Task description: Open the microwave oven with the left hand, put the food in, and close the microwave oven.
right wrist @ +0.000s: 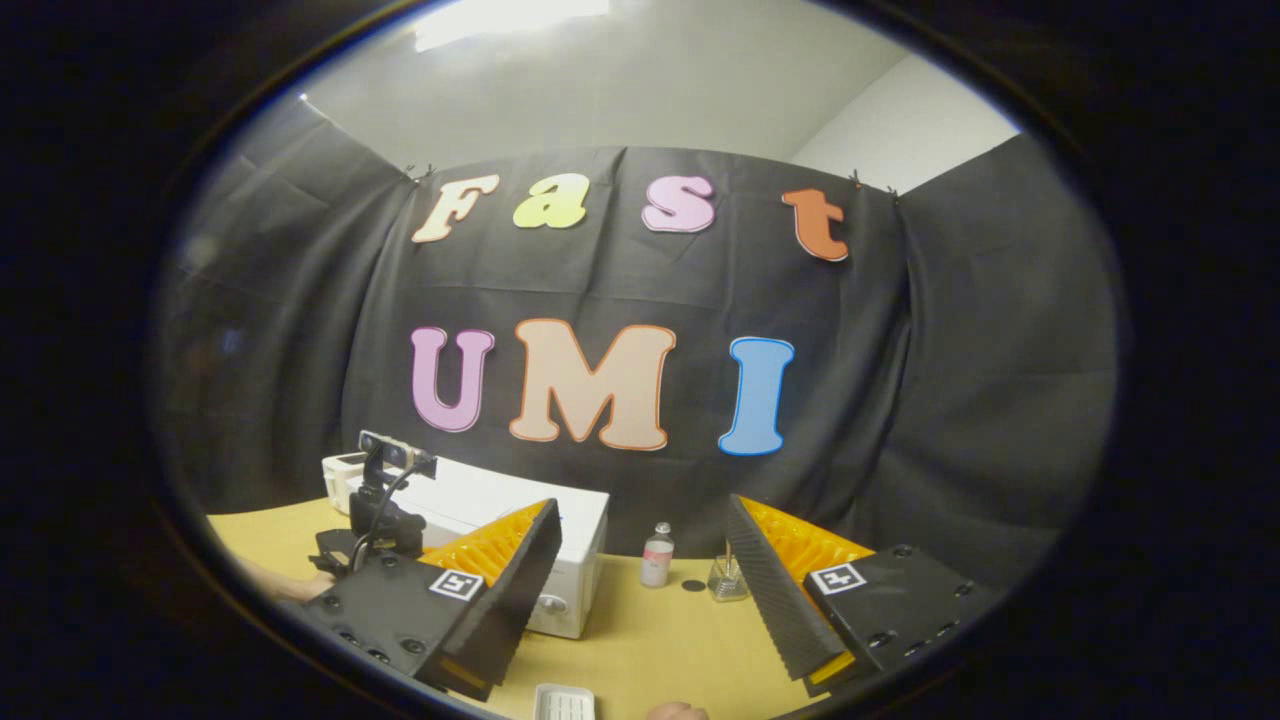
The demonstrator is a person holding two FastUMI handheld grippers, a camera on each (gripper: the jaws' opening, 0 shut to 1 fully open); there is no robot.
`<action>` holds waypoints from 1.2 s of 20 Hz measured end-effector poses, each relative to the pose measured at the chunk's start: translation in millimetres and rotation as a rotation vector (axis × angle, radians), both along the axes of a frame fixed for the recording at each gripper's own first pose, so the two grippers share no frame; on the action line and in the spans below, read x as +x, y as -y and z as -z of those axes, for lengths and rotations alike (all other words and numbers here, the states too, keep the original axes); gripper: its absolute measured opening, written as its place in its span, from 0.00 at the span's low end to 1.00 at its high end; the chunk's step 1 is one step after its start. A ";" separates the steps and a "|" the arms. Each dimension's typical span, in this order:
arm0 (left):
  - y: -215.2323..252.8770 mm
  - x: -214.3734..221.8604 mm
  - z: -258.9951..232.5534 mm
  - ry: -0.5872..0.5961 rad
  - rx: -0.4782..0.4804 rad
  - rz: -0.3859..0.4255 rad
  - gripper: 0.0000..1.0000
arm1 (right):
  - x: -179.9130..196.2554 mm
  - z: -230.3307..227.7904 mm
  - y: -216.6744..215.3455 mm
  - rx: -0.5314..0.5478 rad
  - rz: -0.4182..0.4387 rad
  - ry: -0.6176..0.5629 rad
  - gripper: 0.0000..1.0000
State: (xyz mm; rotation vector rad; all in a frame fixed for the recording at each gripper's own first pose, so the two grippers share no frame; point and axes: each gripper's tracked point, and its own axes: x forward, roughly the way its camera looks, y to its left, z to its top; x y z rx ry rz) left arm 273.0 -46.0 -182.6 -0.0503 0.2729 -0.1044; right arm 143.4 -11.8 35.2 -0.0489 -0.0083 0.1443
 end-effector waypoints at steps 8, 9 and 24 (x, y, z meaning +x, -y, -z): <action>0.2 -46.2 -58.5 0.087 0.020 0.021 0.00 | -0.8 -1.9 -11.7 0.003 -0.024 0.011 0.96; 0.1 -55.8 -70.1 0.105 0.010 0.028 0.00 | -1.2 -1.5 -13.2 0.004 -0.027 0.010 0.96; -48.3 -163.0 -180.4 0.226 -0.009 -0.072 0.00 | -21.1 -15.7 -29.9 0.029 -0.050 0.047 0.96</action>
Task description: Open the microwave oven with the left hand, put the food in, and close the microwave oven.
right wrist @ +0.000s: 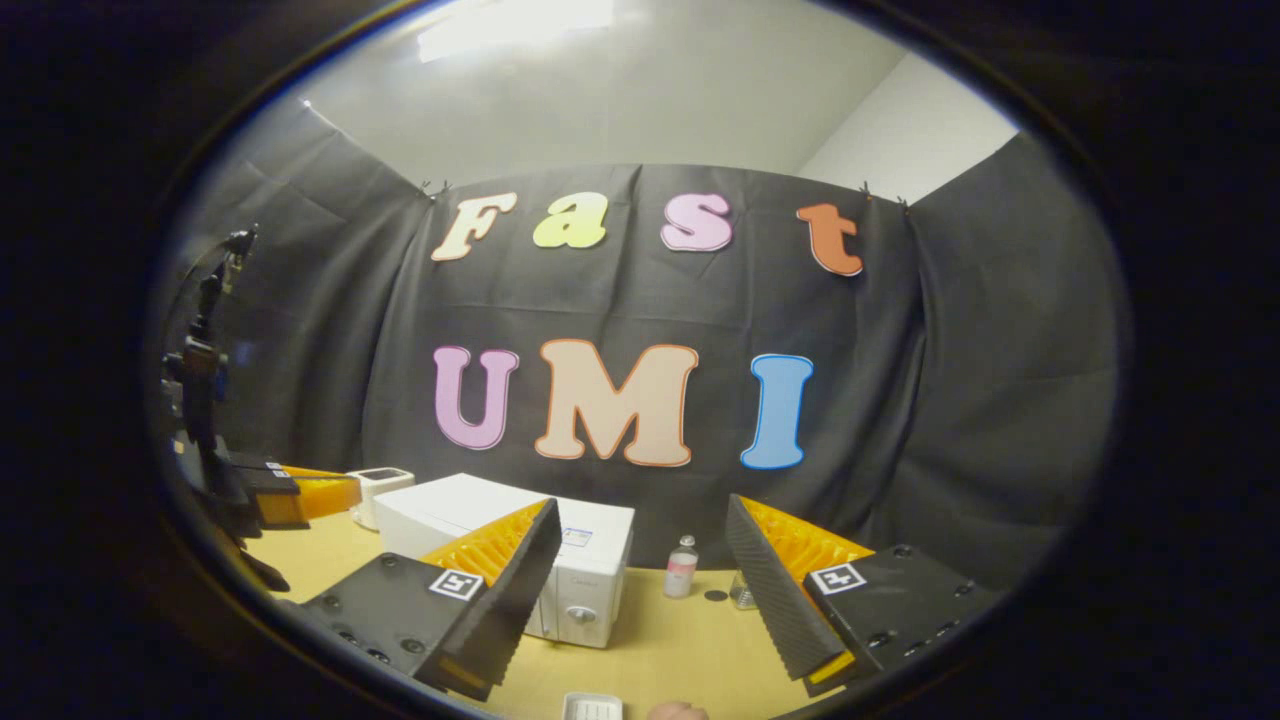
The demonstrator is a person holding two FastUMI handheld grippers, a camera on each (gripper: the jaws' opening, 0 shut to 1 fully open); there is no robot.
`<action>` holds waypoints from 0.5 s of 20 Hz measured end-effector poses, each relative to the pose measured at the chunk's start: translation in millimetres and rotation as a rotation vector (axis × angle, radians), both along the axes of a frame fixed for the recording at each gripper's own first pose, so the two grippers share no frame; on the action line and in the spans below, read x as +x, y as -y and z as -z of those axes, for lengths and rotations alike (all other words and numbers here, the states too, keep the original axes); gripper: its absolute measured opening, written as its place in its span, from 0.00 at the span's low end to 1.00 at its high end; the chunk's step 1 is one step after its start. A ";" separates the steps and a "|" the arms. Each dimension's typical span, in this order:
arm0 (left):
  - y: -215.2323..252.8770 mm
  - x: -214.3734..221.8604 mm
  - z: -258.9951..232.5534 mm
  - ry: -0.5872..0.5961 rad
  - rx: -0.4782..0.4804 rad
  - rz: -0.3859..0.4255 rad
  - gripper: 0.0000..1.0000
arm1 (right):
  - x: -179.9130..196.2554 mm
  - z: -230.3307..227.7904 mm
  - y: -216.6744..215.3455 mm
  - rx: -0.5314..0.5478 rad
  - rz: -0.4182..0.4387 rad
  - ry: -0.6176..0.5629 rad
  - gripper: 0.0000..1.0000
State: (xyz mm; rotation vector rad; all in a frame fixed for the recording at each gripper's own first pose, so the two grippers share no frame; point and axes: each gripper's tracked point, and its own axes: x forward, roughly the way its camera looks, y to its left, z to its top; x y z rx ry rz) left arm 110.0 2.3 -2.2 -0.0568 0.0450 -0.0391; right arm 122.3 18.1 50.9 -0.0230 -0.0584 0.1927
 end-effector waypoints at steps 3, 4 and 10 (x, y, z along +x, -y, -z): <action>-4.9 -14.1 -9.1 0.031 -0.002 -0.021 0.00 | -1.3 -3.7 -4.0 0.005 -0.006 0.009 0.96; -7.7 -18.3 -9.4 0.035 0.013 -0.031 0.00 | -2.0 -3.8 -5.2 0.008 -0.009 0.009 0.96; -15.6 -32.3 -23.0 0.084 0.018 -0.065 0.94 | -6.0 -2.2 -13.0 0.020 -0.023 0.008 0.96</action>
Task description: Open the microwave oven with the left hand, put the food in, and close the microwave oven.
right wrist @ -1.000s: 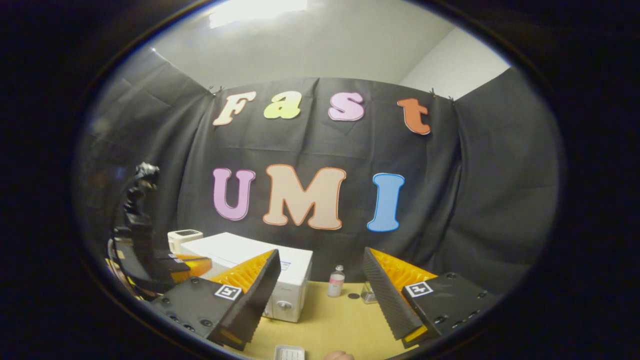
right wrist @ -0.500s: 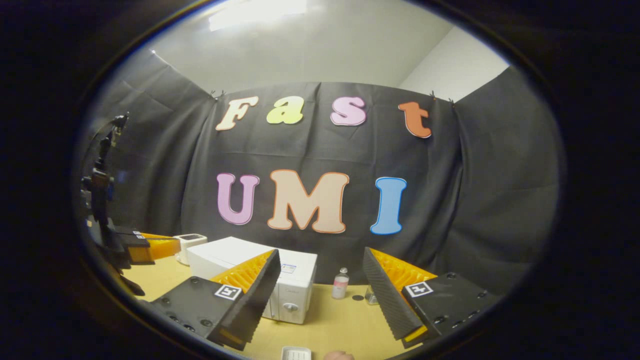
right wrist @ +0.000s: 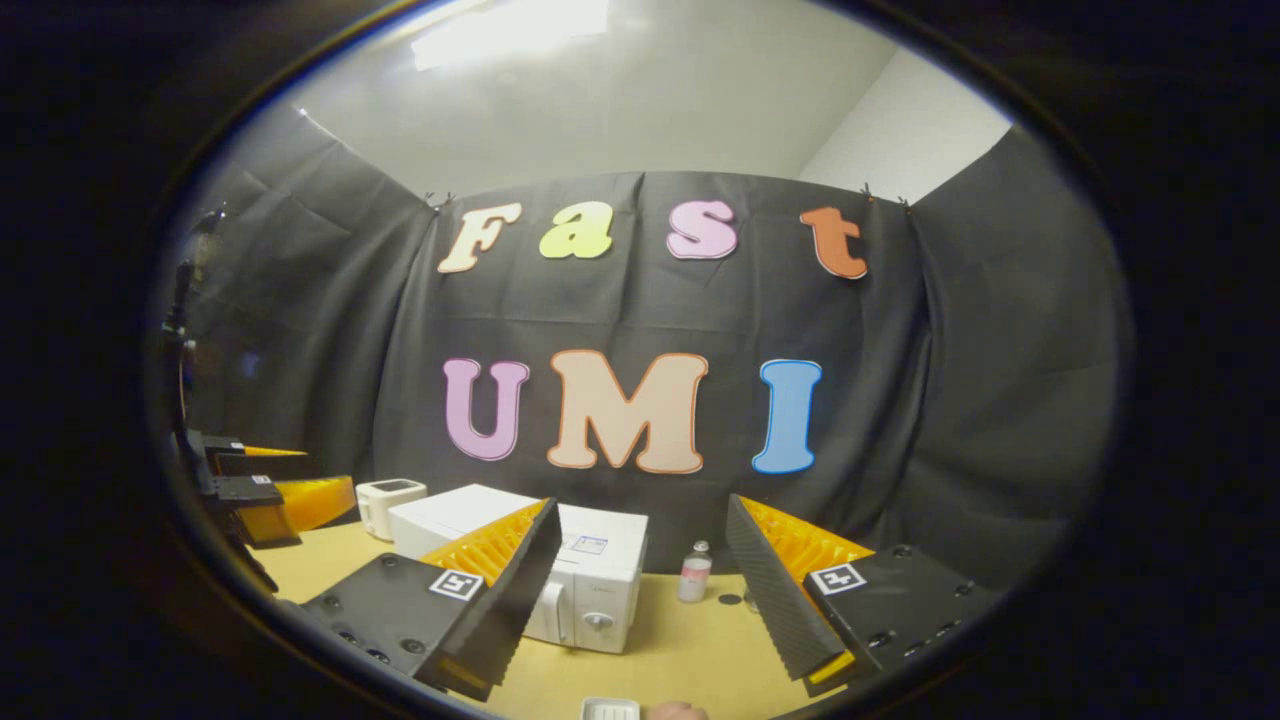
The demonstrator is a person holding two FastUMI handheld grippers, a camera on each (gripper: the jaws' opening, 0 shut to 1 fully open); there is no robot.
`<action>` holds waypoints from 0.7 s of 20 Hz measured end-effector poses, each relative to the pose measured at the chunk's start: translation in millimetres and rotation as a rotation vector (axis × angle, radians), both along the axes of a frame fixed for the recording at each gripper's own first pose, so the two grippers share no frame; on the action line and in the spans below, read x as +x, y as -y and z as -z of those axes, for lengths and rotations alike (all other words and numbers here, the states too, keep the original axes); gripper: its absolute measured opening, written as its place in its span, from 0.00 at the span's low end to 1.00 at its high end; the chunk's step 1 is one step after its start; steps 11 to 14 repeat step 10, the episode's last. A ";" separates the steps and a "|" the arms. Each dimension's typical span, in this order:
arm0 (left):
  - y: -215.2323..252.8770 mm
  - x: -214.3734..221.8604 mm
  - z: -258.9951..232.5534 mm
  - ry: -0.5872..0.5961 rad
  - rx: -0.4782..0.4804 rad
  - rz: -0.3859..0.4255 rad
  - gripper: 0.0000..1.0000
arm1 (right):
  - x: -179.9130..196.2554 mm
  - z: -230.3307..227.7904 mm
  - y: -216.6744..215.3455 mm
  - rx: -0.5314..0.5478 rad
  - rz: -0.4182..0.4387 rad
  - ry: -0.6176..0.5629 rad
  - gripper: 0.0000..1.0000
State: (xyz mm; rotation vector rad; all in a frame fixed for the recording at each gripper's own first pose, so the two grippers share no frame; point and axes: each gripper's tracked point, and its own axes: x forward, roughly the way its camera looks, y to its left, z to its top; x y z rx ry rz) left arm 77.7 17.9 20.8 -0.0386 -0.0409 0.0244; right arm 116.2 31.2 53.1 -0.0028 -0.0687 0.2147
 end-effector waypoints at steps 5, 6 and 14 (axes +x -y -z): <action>-1.1 -3.7 8.3 -0.031 0.009 0.004 0.96 | -2.2 2.2 -4.5 -0.006 -0.005 0.001 0.96; -0.2 -3.7 12.5 -0.045 0.008 0.006 0.93 | -1.8 2.4 -4.9 -0.003 -0.004 -0.002 0.96; -5.0 -6.7 15.3 -0.055 0.006 -0.006 0.93 | -2.9 0.5 -4.3 0.009 0.005 0.001 0.96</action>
